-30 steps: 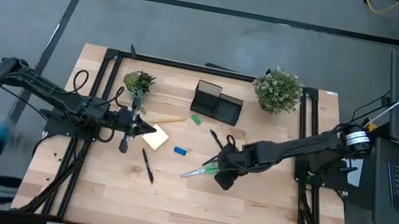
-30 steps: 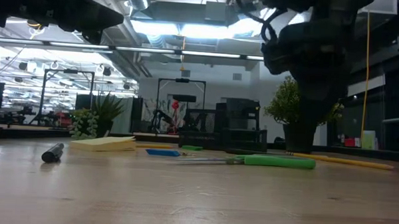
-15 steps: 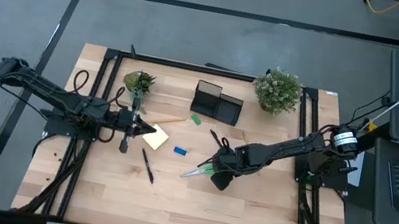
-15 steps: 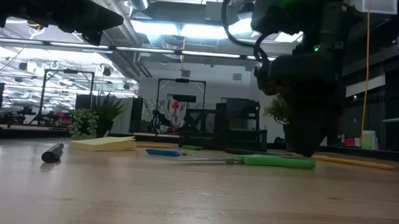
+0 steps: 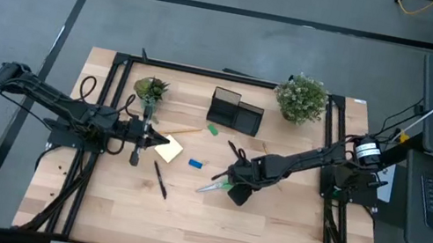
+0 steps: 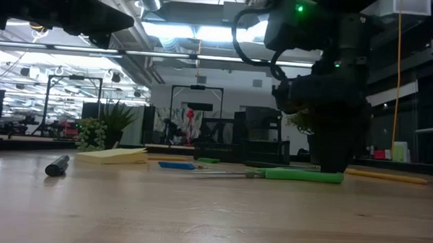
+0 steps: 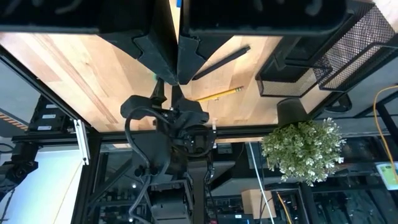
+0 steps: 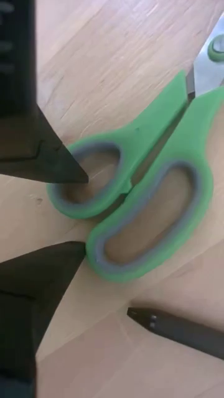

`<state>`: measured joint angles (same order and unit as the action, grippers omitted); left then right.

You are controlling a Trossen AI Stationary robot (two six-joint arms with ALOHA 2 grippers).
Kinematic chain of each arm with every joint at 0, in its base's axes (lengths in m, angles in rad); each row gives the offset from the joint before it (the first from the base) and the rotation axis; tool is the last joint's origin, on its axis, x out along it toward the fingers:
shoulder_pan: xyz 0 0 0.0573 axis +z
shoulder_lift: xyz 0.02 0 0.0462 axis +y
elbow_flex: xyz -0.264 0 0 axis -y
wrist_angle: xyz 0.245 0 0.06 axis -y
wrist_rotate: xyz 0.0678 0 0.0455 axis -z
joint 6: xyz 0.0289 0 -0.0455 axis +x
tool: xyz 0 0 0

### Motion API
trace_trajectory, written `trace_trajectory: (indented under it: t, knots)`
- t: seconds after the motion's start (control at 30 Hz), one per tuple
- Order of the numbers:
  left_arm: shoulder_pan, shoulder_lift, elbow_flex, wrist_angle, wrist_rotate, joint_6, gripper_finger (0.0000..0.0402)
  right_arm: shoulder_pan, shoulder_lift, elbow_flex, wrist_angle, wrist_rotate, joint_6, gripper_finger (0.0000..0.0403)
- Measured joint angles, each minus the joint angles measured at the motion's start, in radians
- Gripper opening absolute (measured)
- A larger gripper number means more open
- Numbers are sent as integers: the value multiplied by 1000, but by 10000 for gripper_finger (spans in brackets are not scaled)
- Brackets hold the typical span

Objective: Pick and place office supplies into organizer
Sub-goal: Put the green scissors into the black desk organizer

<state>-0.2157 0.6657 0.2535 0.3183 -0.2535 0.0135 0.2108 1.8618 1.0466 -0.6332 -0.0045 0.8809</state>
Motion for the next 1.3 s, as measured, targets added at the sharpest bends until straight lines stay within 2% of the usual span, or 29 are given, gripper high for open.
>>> trace_trajectory:
  t: [0.27, 0.67, 0.9, 1.1, 1.3]
  knots:
    - [0, 0, 0, 0, -19, 0, 2, 0, 1, 0, -20, 17, -3, 154]
    - [0, 0, 0, 0, -19, 0, 3, -9, 1, -2, -47, 32, -76, 23]
    - [0, 0, 0, 0, -19, 1, 3, -12, 1, 1, -52, 29, -77, 23]
    - [0, 0, 0, 0, -19, 1, 2, -12, 16, 74, -137, 42, -101, 23]
    - [0, 0, 0, 0, -19, 18, 2, -17, 19, 155, -263, 213, -124, 22]
